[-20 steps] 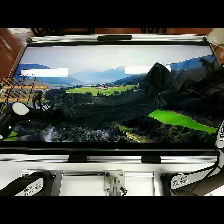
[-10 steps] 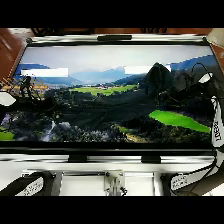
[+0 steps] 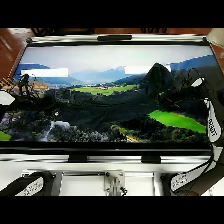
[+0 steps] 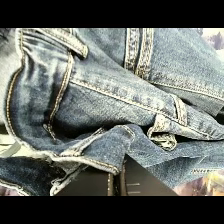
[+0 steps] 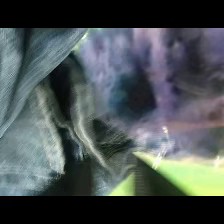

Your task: Fold the shirts.

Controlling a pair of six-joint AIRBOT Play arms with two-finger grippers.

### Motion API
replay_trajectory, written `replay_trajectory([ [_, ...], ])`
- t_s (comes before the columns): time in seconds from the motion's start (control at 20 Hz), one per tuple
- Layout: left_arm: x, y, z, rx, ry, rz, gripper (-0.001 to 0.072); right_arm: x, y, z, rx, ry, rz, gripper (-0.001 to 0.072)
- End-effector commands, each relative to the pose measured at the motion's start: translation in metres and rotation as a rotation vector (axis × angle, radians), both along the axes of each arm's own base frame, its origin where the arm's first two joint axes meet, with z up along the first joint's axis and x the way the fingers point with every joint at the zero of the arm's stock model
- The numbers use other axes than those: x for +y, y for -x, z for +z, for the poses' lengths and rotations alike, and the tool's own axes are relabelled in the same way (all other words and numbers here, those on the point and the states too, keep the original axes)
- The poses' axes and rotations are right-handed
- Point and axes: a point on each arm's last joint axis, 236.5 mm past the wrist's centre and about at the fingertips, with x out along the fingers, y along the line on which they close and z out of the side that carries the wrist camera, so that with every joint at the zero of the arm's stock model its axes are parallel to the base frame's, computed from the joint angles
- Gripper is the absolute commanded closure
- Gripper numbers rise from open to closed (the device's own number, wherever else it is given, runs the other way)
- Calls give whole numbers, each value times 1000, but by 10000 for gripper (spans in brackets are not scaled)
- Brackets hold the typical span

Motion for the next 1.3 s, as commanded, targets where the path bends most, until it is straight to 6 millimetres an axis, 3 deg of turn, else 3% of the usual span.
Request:
replay_trajectory([
  [0.0, 3, -4, 6, -23, -9, -3, 657, 1, -10, 6, -32, 7, -25, 620],
  [0.05, 6, -8, 14, -35, -10, 0, 656, -1, -11, 20, -56, 17, 12, 620],
  [0.15, 23, -19, 50, -93, -24, 3, 656, -11, -17, 76, -163, 67, 110, 620],
  [0.25, 45, -28, 101, -186, -75, -22, 657, -47, -23, 162, -313, 205, 102, 621],
  [0.35, 71, -25, 153, -243, -108, -3, 657, -82, -17, 266, -501, 318, -12, 620],
  [0.45, 87, -10, 182, -245, -129, 5, 657, -105, 15, 357, -655, 413, -110, 620],
  [0.5, 90, -1, 186, -230, -133, 6, 657, -116, 38, 391, -703, 475, -148, 620],
  [0.55, 93, 7, 183, -202, -132, 4, 656, -128, 61, 411, -720, 545, -184, 620],
  [0.7, 90, 24, 148, -80, -119, -34, 657, -162, 124, 426, -618, 702, -293, 621],
  [0.9, 83, 44, 86, 61, -74, -90, 657, -186, 161, 420, -498, 790, -356, 620],
  [1.05, 77, 57, 58, 124, -53, -126, 657, -191, 171, 412, -440, 805, -364, 620],
  [1.15, 76, 59, 47, 134, -52, -141, 657, -196, 176, 389, -336, 789, -353, 620],
  [1.25, 79, 55, 35, 130, -51, -116, 656, -202, 171, 345, -197, 741, -322, 620],
])
